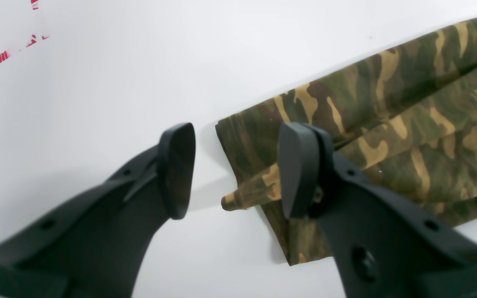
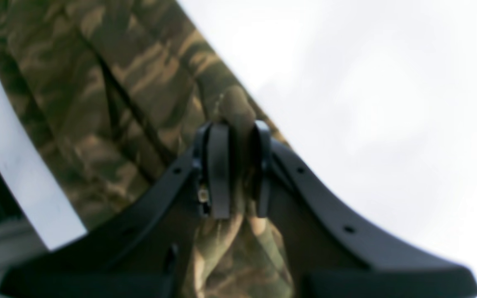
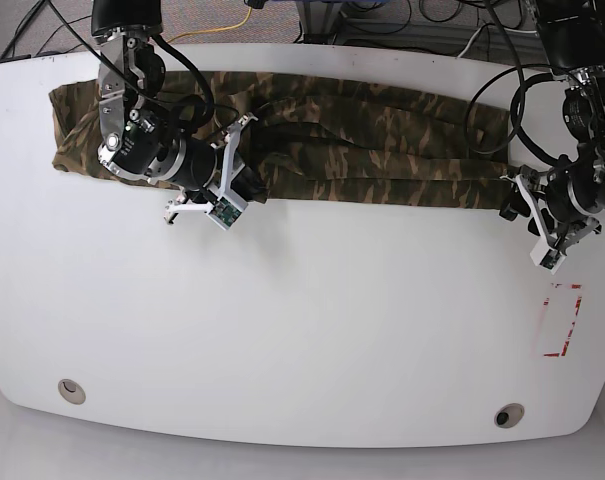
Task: Layout the t-shirt on the table in an organized manner, then fold the t-shirt properly
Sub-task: 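Pull the sleeve fabric with the right gripper along the strip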
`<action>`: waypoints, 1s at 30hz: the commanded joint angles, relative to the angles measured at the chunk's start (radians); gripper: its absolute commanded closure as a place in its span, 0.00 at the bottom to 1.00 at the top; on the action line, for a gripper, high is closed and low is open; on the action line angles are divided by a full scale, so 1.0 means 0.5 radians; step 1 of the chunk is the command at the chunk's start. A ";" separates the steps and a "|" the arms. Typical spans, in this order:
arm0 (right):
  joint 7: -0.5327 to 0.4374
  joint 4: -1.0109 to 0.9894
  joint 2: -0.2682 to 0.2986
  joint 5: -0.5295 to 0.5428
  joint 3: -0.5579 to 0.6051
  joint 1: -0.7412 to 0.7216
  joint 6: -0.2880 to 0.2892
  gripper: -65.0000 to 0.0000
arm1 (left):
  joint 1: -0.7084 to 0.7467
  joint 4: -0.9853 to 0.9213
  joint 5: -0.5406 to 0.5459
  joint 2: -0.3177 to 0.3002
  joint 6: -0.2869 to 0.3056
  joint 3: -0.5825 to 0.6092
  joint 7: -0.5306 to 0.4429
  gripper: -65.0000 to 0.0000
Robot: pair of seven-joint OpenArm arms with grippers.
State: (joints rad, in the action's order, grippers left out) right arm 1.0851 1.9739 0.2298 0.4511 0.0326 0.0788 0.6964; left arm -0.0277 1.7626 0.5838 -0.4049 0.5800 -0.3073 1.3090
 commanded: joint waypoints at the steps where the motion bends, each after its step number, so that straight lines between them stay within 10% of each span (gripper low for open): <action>1: -0.033 0.031 -0.016 0.041 0.001 -0.042 0.003 0.86 | -0.029 0.027 0.015 -0.032 0.005 -0.013 -0.036 0.54; 7: -0.033 -0.012 -0.029 0.045 0.010 -0.033 0.003 0.68 | -0.029 0.027 0.015 -0.032 0.005 -0.013 -0.036 0.54; 14: -0.033 -0.012 -0.062 0.041 0.010 0.056 0.003 0.00 | -0.029 0.027 0.015 -0.032 0.005 -0.013 -0.036 0.54; 24: -0.036 0.135 0.027 0.229 -0.119 0.099 0.003 0.00 | -0.029 0.039 0.031 -0.029 0.005 -0.010 -0.036 0.54; 30: -0.039 0.110 0.067 0.391 -0.331 0.117 0.003 0.35 | -0.029 0.097 0.113 0.014 0.005 -0.010 -0.036 0.54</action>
State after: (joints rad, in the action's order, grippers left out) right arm 1.0851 2.0220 0.2565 0.6266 -0.1116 0.1493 0.6979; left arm -0.0273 1.7748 0.6037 -0.3985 0.5797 -0.3077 1.3106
